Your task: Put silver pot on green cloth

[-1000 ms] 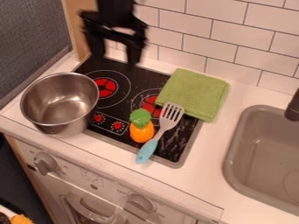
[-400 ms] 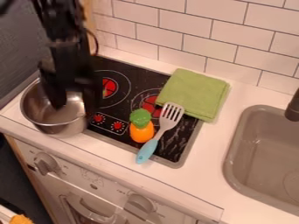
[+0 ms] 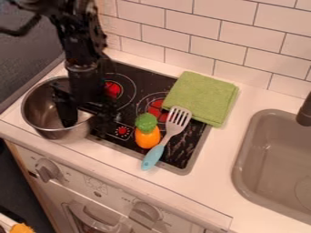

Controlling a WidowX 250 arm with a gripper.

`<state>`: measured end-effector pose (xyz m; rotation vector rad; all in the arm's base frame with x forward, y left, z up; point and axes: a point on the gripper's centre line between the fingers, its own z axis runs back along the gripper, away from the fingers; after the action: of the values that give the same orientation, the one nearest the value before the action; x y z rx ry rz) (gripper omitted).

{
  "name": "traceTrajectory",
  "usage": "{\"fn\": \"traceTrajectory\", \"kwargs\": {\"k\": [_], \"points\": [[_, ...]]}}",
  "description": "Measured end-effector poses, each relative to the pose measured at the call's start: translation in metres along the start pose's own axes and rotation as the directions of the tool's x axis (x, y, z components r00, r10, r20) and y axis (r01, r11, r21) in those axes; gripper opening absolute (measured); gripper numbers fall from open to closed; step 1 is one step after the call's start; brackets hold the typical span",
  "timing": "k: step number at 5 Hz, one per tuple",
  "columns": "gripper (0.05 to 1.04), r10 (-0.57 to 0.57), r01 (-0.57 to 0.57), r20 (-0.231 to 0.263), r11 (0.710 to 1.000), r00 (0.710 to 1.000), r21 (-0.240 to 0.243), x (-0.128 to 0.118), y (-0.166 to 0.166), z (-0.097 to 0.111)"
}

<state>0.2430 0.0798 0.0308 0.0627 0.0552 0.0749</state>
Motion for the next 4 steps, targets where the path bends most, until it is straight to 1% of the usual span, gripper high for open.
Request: {"fn": "traceTrajectory", "kwargs": {"k": [1,2,3,4], "points": [[0.635,0.037,-0.036,-0.030,0.999,0.999,0.029,0.000,0.014,-0.014],[0.347,0.033,-0.031,-0.038,0.998,0.999,0.045,0.000,0.016,-0.013],[0.187,-0.001,0.001,-0.013,0.999,1.000,0.034,0.001,0.012,-0.001],[0.085,-0.029,0.028,0.029,1.000,0.999,0.010,-0.001,0.004,0.022]]}}
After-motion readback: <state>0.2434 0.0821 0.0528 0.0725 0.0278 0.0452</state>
